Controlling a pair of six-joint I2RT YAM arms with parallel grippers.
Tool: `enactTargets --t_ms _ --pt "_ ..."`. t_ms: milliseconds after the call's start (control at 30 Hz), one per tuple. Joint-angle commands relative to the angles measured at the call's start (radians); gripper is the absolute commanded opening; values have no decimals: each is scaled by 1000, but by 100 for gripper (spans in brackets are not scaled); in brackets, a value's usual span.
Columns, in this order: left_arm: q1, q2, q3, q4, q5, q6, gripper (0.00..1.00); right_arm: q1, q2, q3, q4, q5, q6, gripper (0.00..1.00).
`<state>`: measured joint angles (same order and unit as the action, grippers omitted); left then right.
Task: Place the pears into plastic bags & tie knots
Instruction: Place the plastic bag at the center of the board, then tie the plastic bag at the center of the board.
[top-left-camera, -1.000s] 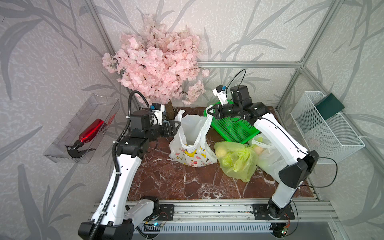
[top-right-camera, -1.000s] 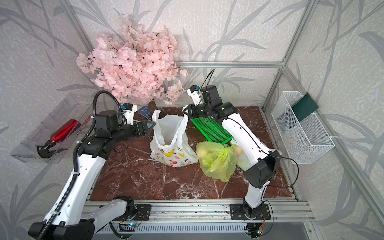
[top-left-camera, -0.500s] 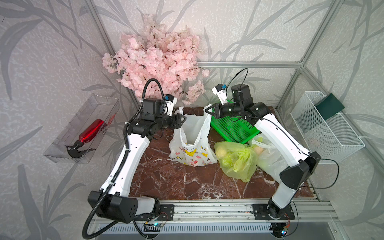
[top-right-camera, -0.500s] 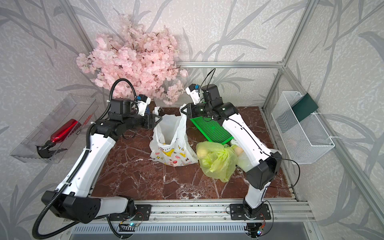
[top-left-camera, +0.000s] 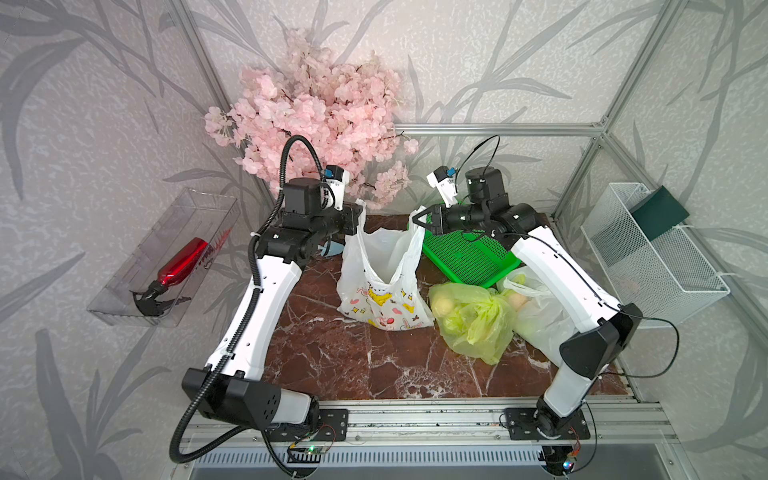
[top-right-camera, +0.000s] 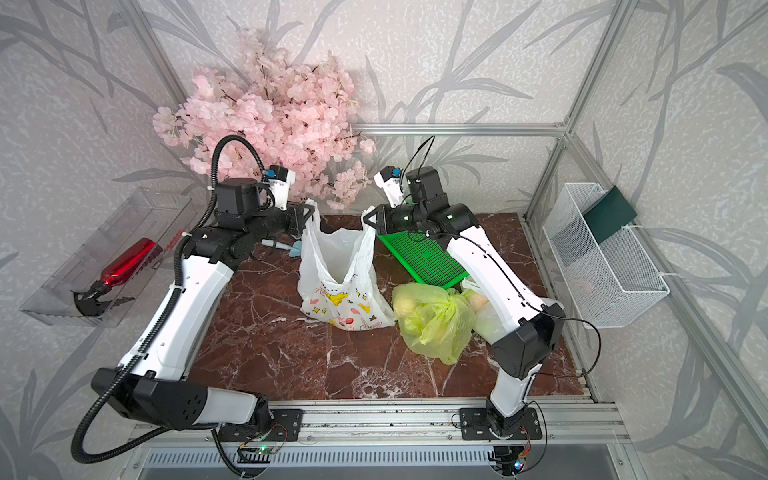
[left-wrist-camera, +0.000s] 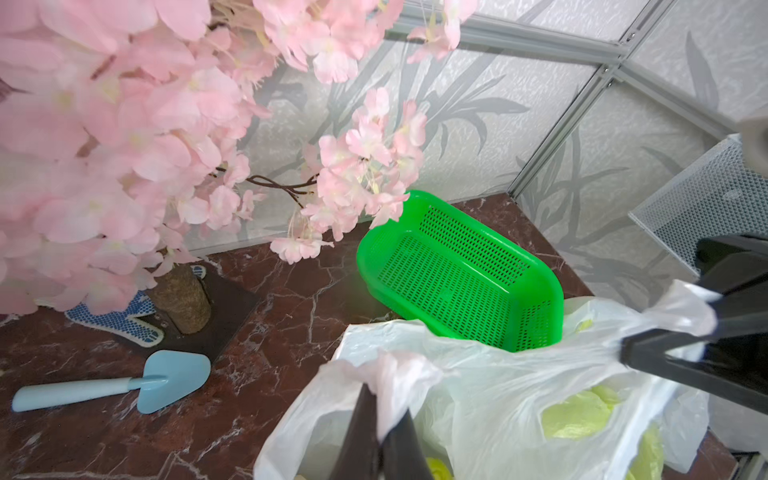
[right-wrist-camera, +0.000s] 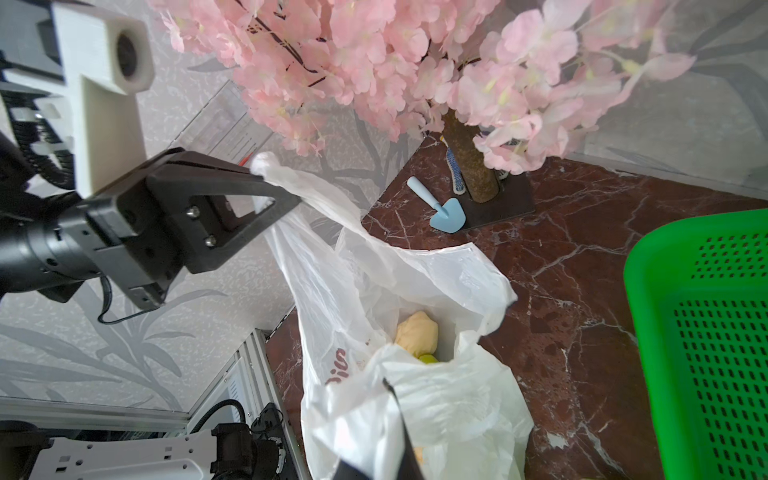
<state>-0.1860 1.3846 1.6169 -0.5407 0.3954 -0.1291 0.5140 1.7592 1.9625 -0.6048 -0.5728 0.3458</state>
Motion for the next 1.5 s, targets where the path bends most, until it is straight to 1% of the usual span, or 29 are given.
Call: enactTargets --t_ms 0,200,367,500,600,767,800,933,967,1033,1133,1200,1300,1367,1400,1467 --pt "1 -84 27 43 4 -42 0 -40 -47 25 -20 -2 -16 0" --pt "-13 -122 -43 8 11 -85 0 -49 -34 60 -61 -22 -24 0" --pt "-30 -156 -25 -20 -11 -95 0 -49 -38 125 -94 -26 -36 0" --pt "-33 -188 -24 -40 -39 -108 0 -48 -25 211 -130 -86 -35 0" --pt "-35 -206 -40 -37 -48 -128 0 -48 -20 235 -142 -97 -40 0" --pt "-35 -202 -114 3 -39 -144 0 -64 14 193 -180 20 -80 1" --pt "-35 -194 -129 9 -38 -144 0 -66 23 176 -189 48 -90 2" --pt "-35 -164 -150 3 -42 -132 0 -63 40 147 -211 98 -133 8" --pt "-35 -158 -149 1 -40 -127 0 -58 35 147 -223 106 -157 10" --pt "-35 -157 -144 -1 -40 -115 0 -40 12 151 -242 163 -194 18" --pt "-35 -154 -131 -13 -41 -95 0 11 -36 166 -270 309 -264 34" --pt "-35 -148 -125 -19 -44 -84 0 69 -46 186 -288 438 -324 48" --pt "-34 -141 -121 -19 -43 -78 0 172 -47 239 -326 593 -418 65" --pt "-35 -136 -115 -21 -38 -76 0 236 -45 261 -335 644 -471 73" --pt "-35 -135 -113 -21 -39 -74 0 268 -39 262 -332 647 -487 77" --pt "-34 -131 -101 -24 -39 -68 0 307 -23 266 -323 635 -496 81"
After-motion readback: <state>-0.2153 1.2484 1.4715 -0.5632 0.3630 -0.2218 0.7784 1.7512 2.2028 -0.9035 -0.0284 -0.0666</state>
